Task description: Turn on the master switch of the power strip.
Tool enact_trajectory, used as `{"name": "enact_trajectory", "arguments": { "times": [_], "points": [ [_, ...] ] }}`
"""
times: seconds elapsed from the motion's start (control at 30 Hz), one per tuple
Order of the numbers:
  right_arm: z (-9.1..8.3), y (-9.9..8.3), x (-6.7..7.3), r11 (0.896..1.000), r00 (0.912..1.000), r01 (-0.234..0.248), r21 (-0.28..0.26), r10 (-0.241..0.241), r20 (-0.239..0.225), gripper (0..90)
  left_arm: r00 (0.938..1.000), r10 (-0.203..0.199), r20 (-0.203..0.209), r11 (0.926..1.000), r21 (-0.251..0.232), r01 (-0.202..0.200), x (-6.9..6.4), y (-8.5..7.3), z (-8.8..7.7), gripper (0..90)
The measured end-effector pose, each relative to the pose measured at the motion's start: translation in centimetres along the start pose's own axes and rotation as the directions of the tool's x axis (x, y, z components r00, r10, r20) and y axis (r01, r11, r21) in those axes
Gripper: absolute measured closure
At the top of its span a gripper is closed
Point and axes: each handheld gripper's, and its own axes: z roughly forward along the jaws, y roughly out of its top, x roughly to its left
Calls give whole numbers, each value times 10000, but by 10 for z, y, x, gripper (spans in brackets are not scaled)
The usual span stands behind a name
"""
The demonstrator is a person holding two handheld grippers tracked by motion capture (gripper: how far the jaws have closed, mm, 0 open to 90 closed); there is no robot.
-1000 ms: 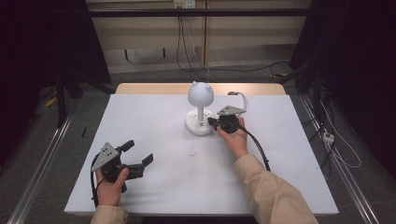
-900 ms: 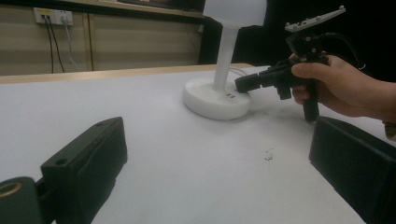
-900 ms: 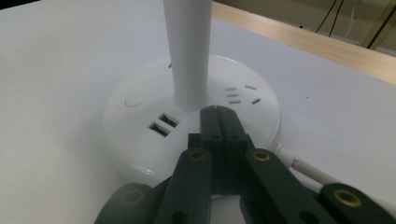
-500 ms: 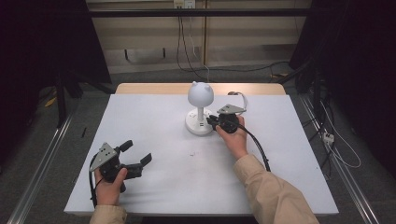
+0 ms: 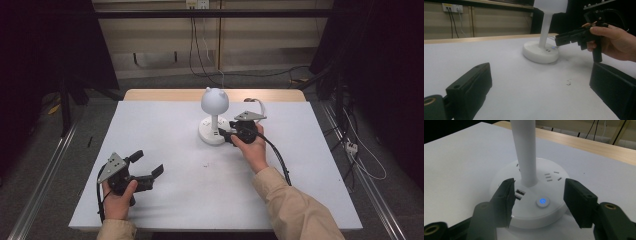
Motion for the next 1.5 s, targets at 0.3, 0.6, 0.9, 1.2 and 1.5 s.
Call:
{"name": "enact_trajectory", "arguments": {
  "times": [0.3, 0.6, 0.9, 1.2, 1.5],
  "points": [
    [-8, -3, -3, 9998, 9998, -193, -82, 194, 47, 320, 10000, -4, 17, 10000, 23, 4, -1, 0, 1, 39],
    [-12, -1, 0, 9994, 9995, -312, -147, 312, 13, 248, 10000, -21, 47, 10000, 19, 21, -1, 0, 1, 39],
    [-19, 1, 5, 9993, 9995, -282, -239, 278, -170, 202, 10000, -69, 65, 10000, -1, 69, -1, 0, 2, 39],
    [-28, 1, 9, 9998, 9995, -117, -187, 111, -311, 189, 10000, -85, 44, 9999, -62, 86, -1, 1, 0, 39],
    [-35, 0, 13, 9998, 9987, -16, -203, 5, -514, 186, 10000, -30, 63, 10000, -7, 30, -1, 0, 1, 39]
  ]
}}
